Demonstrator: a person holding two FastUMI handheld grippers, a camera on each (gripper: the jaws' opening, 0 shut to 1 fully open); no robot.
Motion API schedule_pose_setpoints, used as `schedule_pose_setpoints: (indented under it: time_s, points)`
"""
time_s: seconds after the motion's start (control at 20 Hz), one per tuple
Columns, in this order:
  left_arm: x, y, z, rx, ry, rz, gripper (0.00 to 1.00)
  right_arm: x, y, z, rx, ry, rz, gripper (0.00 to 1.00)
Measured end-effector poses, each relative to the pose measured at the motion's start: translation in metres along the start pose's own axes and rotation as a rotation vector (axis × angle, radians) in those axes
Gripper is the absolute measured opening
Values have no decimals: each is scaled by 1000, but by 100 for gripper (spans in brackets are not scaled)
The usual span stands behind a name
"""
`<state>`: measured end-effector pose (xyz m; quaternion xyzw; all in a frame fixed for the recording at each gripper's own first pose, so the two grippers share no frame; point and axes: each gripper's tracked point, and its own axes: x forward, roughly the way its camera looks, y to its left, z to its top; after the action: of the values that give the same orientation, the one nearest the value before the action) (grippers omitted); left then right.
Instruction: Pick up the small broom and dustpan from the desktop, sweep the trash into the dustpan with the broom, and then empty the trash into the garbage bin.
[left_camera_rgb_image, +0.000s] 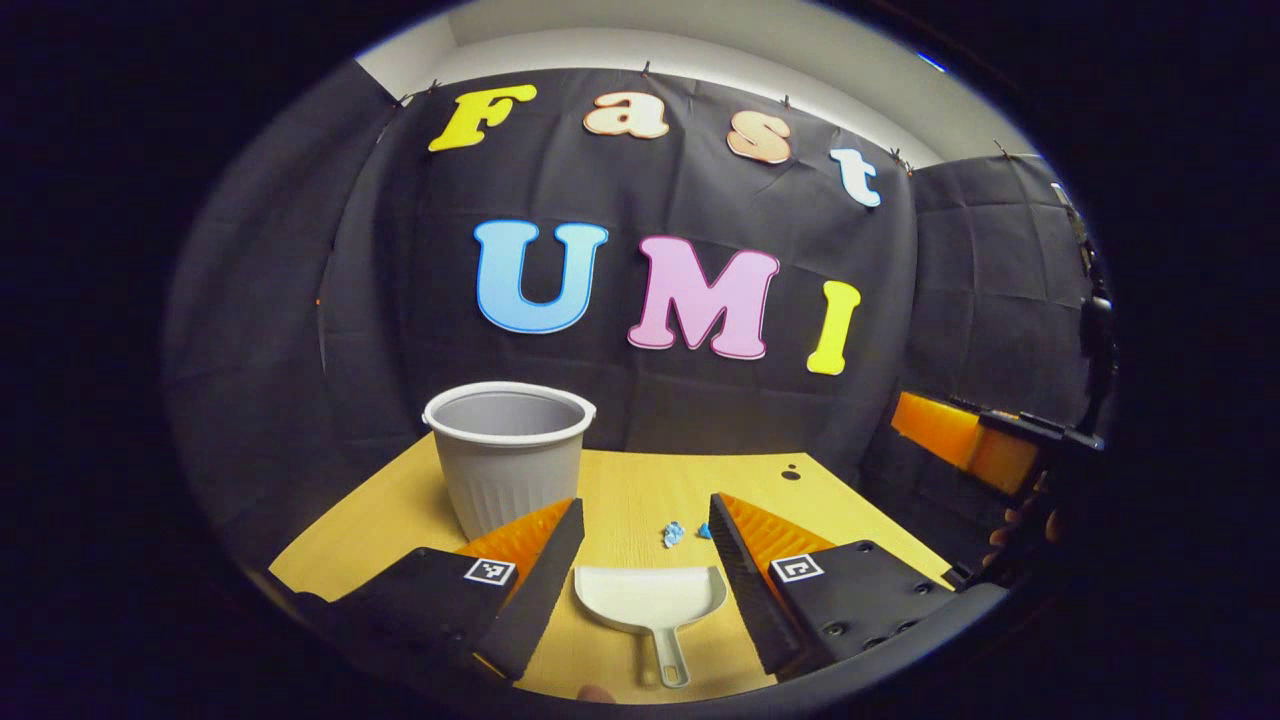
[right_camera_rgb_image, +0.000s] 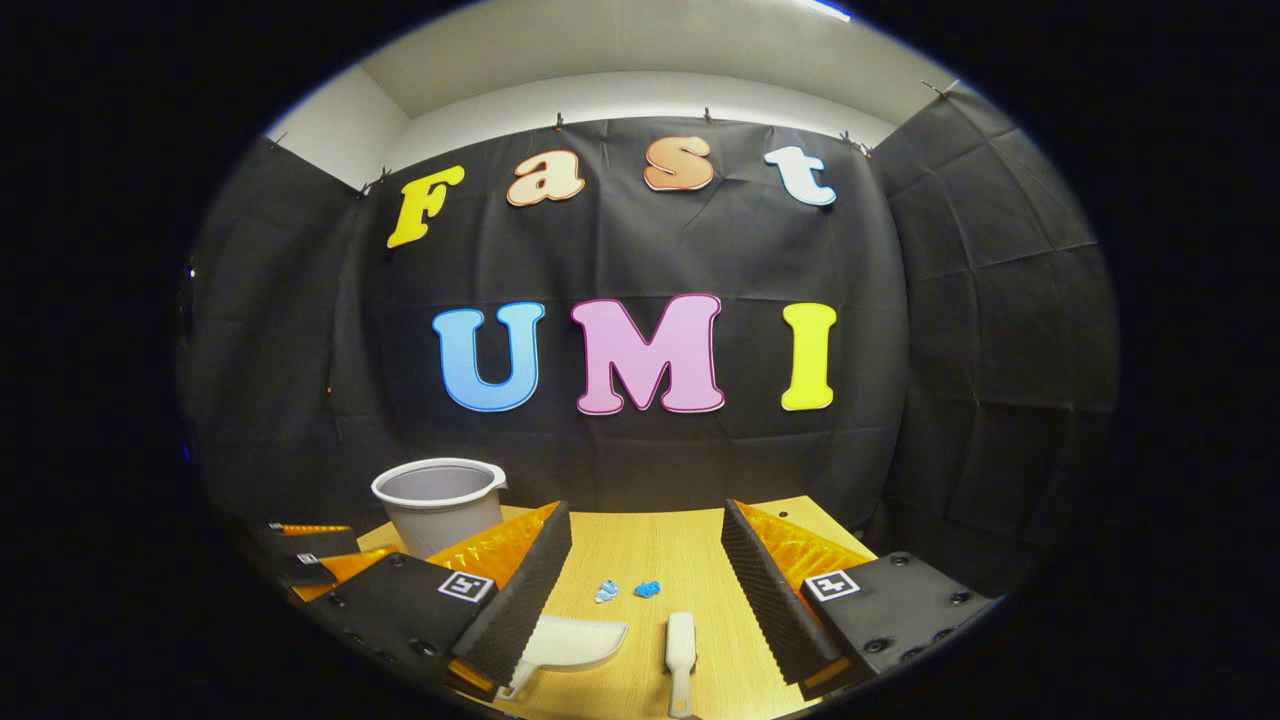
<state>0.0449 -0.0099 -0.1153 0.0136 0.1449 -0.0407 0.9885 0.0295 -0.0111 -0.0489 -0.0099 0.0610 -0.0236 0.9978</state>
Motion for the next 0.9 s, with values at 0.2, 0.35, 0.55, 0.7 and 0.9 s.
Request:
schedule_pose_setpoints:
  time_s: [0.2,0.35,0.55,0.7,0.9]
  points:
    - [25,-11,-62,-29,222,-18,75,20,-6,-14,-20,38,20,96]
    - [35,-16,-122,-14,445,7,78,33,-4,-40,-34,104,64,97]
    - [37,-18,-180,-39,653,25,78,48,-13,-67,-45,168,99,97]
    - [42,-19,-209,-74,800,41,78,63,-25,-92,-3,231,107,96]
    - [56,-12,-237,-57,976,115,78,69,-38,-134,13,338,136,97]
